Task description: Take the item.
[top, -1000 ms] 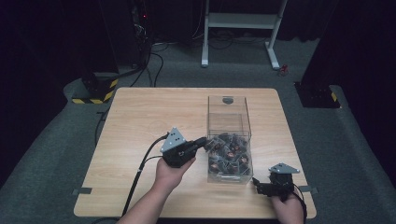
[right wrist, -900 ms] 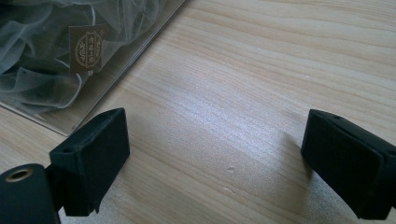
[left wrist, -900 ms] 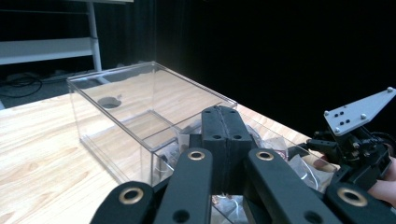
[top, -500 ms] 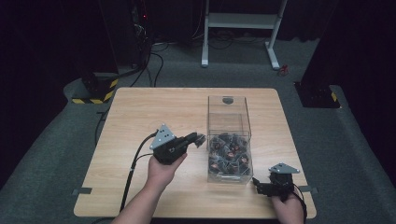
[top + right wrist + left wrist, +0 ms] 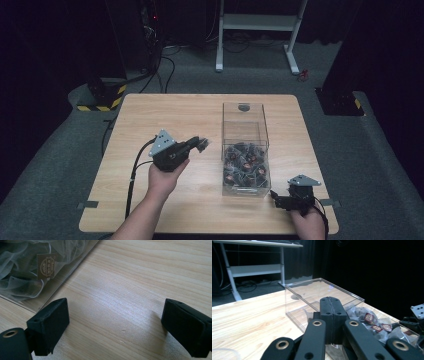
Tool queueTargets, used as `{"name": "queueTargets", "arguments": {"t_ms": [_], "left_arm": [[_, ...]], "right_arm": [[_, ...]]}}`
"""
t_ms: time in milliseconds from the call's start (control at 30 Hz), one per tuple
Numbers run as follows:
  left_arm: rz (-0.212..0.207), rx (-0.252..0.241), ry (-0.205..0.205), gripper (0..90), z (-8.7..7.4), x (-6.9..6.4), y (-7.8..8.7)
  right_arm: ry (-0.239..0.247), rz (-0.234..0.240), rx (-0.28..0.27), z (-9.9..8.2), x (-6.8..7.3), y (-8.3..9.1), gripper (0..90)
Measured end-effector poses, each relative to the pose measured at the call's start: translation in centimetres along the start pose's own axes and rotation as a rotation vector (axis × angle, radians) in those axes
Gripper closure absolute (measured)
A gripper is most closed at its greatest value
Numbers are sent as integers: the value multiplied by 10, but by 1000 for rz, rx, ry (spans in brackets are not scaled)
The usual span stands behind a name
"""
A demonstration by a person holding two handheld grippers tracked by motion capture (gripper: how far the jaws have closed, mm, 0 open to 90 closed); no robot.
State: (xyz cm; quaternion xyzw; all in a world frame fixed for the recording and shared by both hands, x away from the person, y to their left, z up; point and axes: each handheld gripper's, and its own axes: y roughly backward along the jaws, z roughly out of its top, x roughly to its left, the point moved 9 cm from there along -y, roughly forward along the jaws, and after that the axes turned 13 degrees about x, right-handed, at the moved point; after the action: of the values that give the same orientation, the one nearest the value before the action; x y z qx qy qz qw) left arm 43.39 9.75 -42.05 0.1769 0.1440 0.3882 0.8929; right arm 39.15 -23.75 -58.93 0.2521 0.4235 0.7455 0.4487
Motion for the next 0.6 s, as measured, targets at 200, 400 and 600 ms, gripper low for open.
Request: {"name": "queueTargets", "arguments": {"t_ms": [200,400,600], "left_arm": [[30,-4,13,899,-1,15,8],[61,-8,23,899,-2,30,14],[86,-8,38,899,-4,44,19]], "right_arm": [[0,0,0,0,0,0,78],[0,0,0,0,0,0,78],[0,0,0,0,0,0,78]]}}
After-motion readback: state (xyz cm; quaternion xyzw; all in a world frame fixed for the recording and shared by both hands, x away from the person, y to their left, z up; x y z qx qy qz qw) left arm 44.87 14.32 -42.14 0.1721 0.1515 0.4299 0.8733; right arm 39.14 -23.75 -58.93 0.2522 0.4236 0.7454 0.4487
